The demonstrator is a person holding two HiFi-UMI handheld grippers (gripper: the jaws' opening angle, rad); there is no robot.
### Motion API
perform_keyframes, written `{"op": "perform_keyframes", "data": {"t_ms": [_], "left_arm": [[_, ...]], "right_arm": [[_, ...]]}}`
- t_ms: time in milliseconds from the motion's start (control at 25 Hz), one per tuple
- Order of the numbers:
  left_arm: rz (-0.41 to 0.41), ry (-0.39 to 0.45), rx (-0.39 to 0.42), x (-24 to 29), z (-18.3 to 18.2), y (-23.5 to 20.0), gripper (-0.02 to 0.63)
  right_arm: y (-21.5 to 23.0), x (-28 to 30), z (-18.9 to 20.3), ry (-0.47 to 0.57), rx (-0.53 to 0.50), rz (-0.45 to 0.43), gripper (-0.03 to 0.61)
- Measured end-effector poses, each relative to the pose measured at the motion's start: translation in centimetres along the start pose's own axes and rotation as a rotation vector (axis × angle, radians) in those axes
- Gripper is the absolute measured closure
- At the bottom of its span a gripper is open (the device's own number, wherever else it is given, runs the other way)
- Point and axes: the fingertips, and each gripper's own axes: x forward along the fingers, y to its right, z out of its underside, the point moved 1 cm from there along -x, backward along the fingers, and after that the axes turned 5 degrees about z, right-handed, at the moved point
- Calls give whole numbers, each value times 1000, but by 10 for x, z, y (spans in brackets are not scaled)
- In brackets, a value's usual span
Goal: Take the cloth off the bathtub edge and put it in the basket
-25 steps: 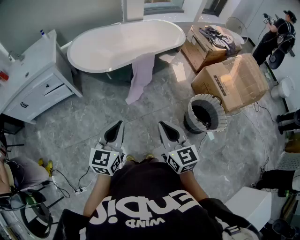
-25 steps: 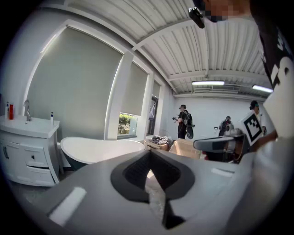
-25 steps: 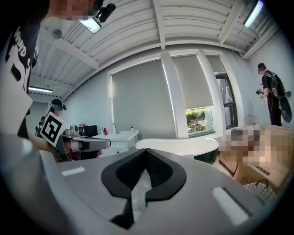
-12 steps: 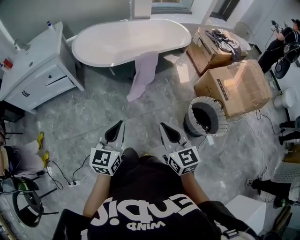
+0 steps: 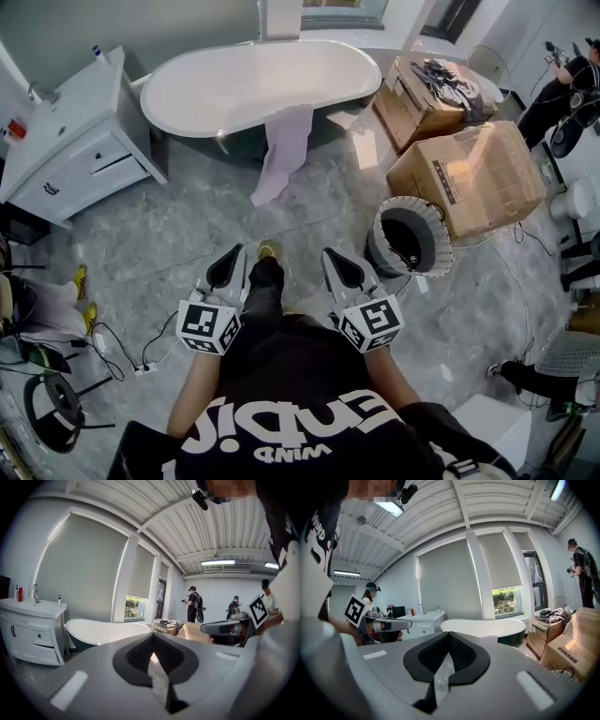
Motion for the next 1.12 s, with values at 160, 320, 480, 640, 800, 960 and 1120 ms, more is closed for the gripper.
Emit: {"op": "perform_keyframes", "data": {"t_ms": [160, 320, 480, 640, 800, 960, 1120], "left_arm": [[6, 3, -3, 18, -4, -1, 615], [10, -1, 4, 37, -6, -11, 615], [8, -10, -8, 60, -5, -25, 615], [9, -25, -23, 87, -2, -44, 615], [16, -33, -25, 121, -6, -64, 615], [33, -48, -21, 160, -14, -84, 615], [56, -67, -15, 205, -28, -107, 615]], "right_arm": [[15, 5, -3, -2, -6, 6, 569], [29, 19, -5, -9, -7, 15, 569], [45, 37, -5, -24, -9, 22, 569], [62, 60, -5, -37, -10, 27, 569], [85, 89, -7, -43, -2, 43, 569], [112, 120, -16, -46, 9, 63, 569], [143, 157, -29, -46, 30, 87, 569]]}}
